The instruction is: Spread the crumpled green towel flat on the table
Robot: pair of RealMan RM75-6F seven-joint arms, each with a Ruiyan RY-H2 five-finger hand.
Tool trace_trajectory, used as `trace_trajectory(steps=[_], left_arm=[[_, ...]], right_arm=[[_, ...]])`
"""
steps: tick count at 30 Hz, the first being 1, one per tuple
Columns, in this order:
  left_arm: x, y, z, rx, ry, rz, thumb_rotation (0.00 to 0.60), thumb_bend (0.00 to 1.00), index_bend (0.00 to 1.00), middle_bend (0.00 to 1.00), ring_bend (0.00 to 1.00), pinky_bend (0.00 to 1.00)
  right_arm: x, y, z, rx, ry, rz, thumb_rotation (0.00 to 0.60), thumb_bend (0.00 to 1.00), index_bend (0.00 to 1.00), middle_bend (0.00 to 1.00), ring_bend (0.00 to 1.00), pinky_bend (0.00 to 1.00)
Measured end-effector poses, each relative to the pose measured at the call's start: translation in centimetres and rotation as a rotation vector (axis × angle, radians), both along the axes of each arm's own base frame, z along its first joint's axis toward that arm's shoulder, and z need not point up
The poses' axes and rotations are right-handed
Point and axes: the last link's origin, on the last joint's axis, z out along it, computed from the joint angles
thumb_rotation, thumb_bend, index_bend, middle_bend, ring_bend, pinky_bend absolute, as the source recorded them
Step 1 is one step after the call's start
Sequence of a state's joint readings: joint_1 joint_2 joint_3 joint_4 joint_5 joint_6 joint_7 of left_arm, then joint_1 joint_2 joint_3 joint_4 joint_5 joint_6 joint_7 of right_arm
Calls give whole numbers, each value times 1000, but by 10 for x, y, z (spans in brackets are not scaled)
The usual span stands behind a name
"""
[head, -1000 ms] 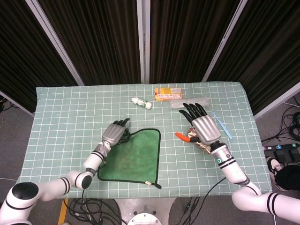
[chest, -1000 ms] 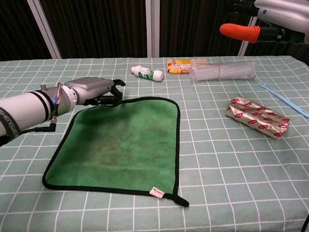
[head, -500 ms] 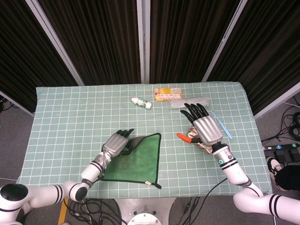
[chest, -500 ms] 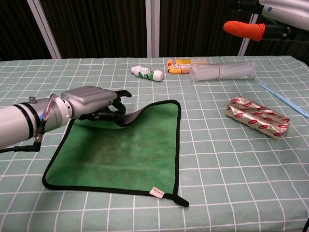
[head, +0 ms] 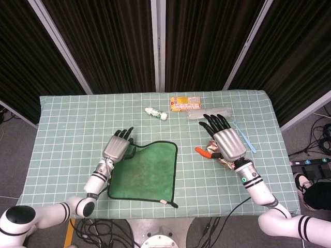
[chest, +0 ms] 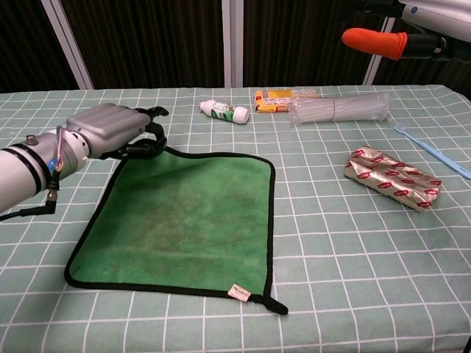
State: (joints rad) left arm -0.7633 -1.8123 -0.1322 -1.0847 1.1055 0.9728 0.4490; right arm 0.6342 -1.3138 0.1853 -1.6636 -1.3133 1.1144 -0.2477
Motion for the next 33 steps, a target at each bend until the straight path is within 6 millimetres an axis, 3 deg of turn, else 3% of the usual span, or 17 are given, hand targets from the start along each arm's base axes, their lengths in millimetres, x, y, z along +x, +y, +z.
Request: trace_trajectory(steps=[3, 9, 13, 16, 24, 28, 33], left_arm=[[-5, 11, 9, 57, -47, 30, 109, 468, 246, 105, 126, 178], [-17, 30, 40, 132, -171, 119, 144, 464, 247, 105, 126, 178], [-28, 31, 68, 149, -213, 143, 167, 465, 247, 106, 126, 178], [-40, 25, 93, 158, -234, 158, 230, 467, 246, 105, 126, 178], [-84, -17, 152, 230, -239, 171, 246, 468, 247, 106, 126, 178], [-102, -44, 171, 262, -238, 174, 247, 467, 247, 105, 126, 178], [-120, -81, 186, 293, -238, 194, 258, 468, 247, 106, 126, 178]], right_arm=[[0, 0, 2, -6, -3, 0, 2, 190, 132, 3, 0, 0], [-6, 3, 10, -29, 8, -9, 8, 191, 132, 4, 0, 0], [-23, 8, 20, -43, 32, -44, 50, 190, 131, 4, 0, 0], [-42, 13, 30, -57, 46, -87, 85, 190, 114, 4, 0, 16], [-95, 38, 61, -107, 53, -204, 111, 199, 57, 3, 0, 29], [-120, 57, 73, -136, 51, -248, 159, 202, 23, 3, 0, 18], [-142, 83, 82, -179, 36, -282, 169, 200, 19, 4, 0, 12]])
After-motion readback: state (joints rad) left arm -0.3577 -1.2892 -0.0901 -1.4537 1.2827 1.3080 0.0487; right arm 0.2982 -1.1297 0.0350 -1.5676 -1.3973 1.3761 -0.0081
